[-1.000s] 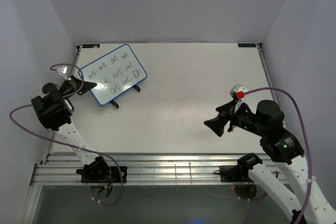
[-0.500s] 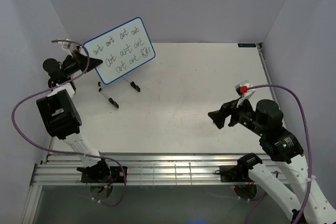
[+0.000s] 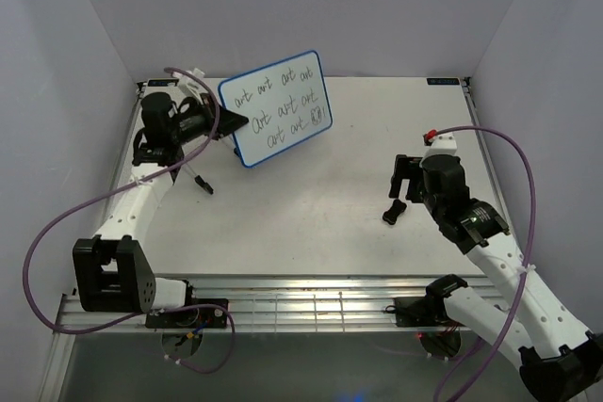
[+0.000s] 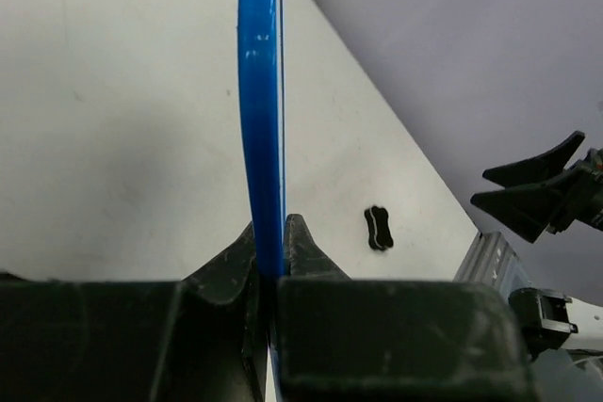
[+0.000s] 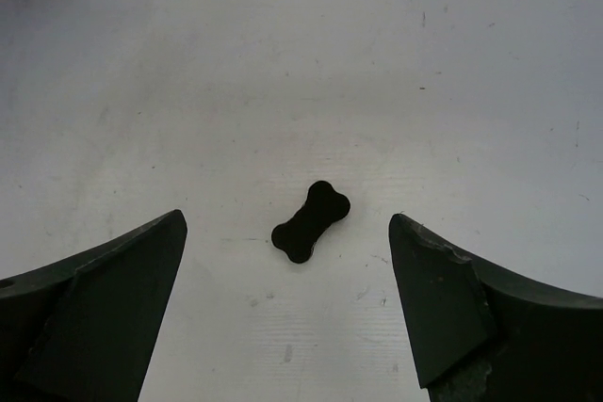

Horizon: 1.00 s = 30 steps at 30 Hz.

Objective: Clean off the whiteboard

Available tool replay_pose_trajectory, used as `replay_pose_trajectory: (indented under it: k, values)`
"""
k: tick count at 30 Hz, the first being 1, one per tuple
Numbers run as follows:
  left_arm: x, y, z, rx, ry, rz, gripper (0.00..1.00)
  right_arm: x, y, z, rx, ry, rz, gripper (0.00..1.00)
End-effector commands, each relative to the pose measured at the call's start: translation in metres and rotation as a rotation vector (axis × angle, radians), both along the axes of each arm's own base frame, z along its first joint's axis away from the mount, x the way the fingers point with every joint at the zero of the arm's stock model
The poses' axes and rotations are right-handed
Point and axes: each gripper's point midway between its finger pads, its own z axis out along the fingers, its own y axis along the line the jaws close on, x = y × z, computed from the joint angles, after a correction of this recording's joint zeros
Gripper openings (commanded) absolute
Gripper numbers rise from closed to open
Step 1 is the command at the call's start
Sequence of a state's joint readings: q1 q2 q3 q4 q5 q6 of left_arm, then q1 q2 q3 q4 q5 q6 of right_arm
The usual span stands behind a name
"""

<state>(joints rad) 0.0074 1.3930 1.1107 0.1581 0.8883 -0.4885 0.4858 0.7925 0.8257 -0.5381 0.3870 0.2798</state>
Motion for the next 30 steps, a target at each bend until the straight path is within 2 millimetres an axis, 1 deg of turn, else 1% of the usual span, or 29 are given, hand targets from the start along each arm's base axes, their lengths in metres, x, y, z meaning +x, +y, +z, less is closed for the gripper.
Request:
replay_pose_trajectory:
  k: [1, 2, 3, 4, 5, 6, 7, 9, 10, 12, 13, 14, 16, 17, 18, 19, 21, 22, 24, 27, 30]
  values:
    - [-0.042, -0.023, -0.055, 0.077, 0.209, 0.031, 0.00, 0.017, -0.016, 0.010, 0.008, -0.084, -0.119, 0.93]
    - [-0.056, -0.038, -0.063, 0.087, 0.223, -0.015, 0.00, 0.019, -0.022, -0.002, -0.011, -0.040, -0.140, 0.92]
    - [-0.066, -0.043, -0.071, 0.094, 0.243, -0.031, 0.00, 0.019, -0.025, -0.014, -0.016, 0.017, -0.138, 0.93]
    - [-0.084, -0.048, -0.083, 0.099, 0.268, -0.059, 0.00, 0.018, -0.027, -0.035, -0.034, 0.114, -0.138, 0.97]
    - [-0.093, -0.050, -0.087, 0.099, 0.271, -0.072, 0.00, 0.018, -0.028, -0.045, 0.005, 0.165, -0.141, 0.98]
    - [-0.102, -0.053, -0.091, 0.096, 0.282, -0.081, 0.00, 0.017, -0.027, -0.054, 0.017, 0.196, -0.138, 0.98]
    - [-0.112, -0.051, -0.097, 0.090, 0.275, -0.080, 0.00, 0.016, -0.027, -0.067, 0.017, 0.241, -0.143, 0.96]
    - [-0.122, -0.051, -0.101, 0.075, 0.276, -0.088, 0.00, 0.015, -0.024, -0.078, 0.049, 0.273, -0.170, 0.93]
    - [-0.129, -0.052, -0.109, 0.073, 0.289, -0.098, 0.00, 0.016, -0.022, -0.089, 0.060, 0.289, -0.173, 0.92]
    - [-0.136, -0.051, -0.111, 0.069, 0.283, -0.102, 0.00, 0.017, -0.018, -0.099, 0.084, 0.309, -0.179, 0.91]
    - [-0.138, -0.051, -0.111, 0.062, 0.277, -0.103, 0.00, 0.018, -0.017, -0.108, 0.084, 0.342, -0.186, 0.90]
    - [-0.143, -0.050, -0.119, 0.063, 0.289, -0.104, 0.00, 0.020, -0.014, -0.112, 0.097, 0.352, -0.188, 0.89]
    - [-0.148, -0.048, -0.116, 0.061, 0.266, -0.098, 0.00, 0.022, -0.013, -0.123, 0.107, 0.370, -0.209, 0.87]
    - [-0.151, -0.047, -0.120, 0.068, 0.272, -0.099, 0.00, 0.025, -0.013, -0.127, 0.111, 0.363, -0.222, 0.85]
    - [-0.154, -0.046, -0.116, 0.072, 0.252, -0.101, 0.00, 0.027, -0.013, -0.130, 0.117, 0.361, -0.232, 0.84]
    - [-0.159, -0.045, -0.119, 0.080, 0.254, -0.108, 0.00, 0.027, -0.012, -0.136, 0.124, 0.375, -0.243, 0.81]
    - [-0.163, -0.042, -0.117, 0.103, 0.210, -0.102, 0.00, 0.033, -0.009, -0.140, 0.149, 0.362, -0.249, 0.79]
    - [-0.166, -0.041, -0.118, 0.113, 0.212, -0.104, 0.00, 0.035, -0.007, -0.142, 0.159, 0.360, -0.253, 0.75]
    - [-0.168, -0.040, -0.114, 0.120, 0.183, -0.095, 0.00, 0.038, -0.008, -0.145, 0.168, 0.338, -0.269, 0.74]
    - [-0.172, -0.041, -0.107, 0.101, 0.168, -0.107, 0.00, 0.039, -0.009, -0.150, 0.180, 0.328, -0.291, 0.71]
    - [-0.174, -0.044, -0.107, 0.096, 0.180, -0.133, 0.00, 0.038, -0.008, -0.155, 0.170, 0.338, -0.300, 0.66]
